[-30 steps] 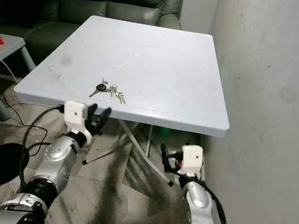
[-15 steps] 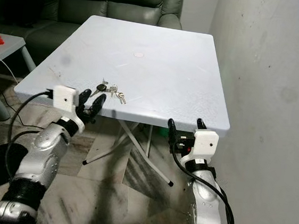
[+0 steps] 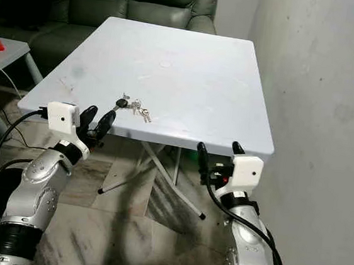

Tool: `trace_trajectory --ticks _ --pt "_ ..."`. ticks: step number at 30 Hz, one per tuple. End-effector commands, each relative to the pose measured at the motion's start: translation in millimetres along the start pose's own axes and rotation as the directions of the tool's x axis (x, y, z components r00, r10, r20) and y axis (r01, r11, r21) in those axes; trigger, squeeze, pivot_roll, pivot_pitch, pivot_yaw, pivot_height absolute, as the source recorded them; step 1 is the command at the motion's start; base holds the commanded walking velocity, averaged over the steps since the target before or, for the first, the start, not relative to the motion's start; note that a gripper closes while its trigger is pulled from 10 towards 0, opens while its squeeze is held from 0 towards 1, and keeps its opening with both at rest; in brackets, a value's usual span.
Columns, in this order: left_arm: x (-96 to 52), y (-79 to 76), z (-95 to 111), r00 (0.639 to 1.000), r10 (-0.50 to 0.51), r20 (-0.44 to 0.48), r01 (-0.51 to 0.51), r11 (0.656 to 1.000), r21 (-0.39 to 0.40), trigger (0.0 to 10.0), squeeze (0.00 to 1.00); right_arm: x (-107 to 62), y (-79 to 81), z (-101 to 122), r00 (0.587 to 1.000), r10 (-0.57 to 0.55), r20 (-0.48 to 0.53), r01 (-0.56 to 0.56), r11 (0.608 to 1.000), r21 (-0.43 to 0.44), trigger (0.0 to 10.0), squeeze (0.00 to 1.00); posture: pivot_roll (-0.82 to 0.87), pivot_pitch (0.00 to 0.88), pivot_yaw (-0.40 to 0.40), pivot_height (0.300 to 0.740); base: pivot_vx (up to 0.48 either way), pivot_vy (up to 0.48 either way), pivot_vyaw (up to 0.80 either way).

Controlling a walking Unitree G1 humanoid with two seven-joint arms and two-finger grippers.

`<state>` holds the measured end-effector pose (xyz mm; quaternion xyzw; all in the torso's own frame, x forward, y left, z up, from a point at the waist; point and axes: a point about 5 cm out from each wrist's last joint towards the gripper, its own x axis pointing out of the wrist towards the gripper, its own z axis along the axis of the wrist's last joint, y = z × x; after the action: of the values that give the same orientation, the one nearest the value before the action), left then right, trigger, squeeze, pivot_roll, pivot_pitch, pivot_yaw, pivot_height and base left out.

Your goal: Hang keys on a hook

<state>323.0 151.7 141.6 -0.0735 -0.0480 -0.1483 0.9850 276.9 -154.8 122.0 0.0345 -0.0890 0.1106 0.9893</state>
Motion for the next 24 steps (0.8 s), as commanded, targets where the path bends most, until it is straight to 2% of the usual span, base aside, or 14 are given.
trace_trajectory --ticks 1,7,24 --pt "-1.2 1.7 2.5 1.0 0.003 -0.007 -0.003 1.0 0.007 10.0 0.0 -0.3 0.1 2.3 1.0 -0.001 -0.001 0.001 1.0 0.002 10.0 0.0 -0.17 0.0 0.009 0.724 0.0 0.0 0.0" --pt "-1.5 0.5 1.7 1.0 0.004 -0.017 -0.004 1.0 0.002 10.0 0.0 1.2 -1.0 4.6 1.0 0.0 -0.003 0.0 1.0 0.0 10.0 0.0 -0.16 0.0 0.006 0.724 0.0 0.0 0.0" --pt "0.4 -1.2 3.7 1.0 0.002 -0.022 -0.002 1.0 -0.012 10.0 0.0 1.5 0.4 5.8 1.0 0.011 -0.016 -0.011 1.0 -0.005 10.0 0.0 -0.16 0.0 0.004 0.724 0.0 0.449 0.0"
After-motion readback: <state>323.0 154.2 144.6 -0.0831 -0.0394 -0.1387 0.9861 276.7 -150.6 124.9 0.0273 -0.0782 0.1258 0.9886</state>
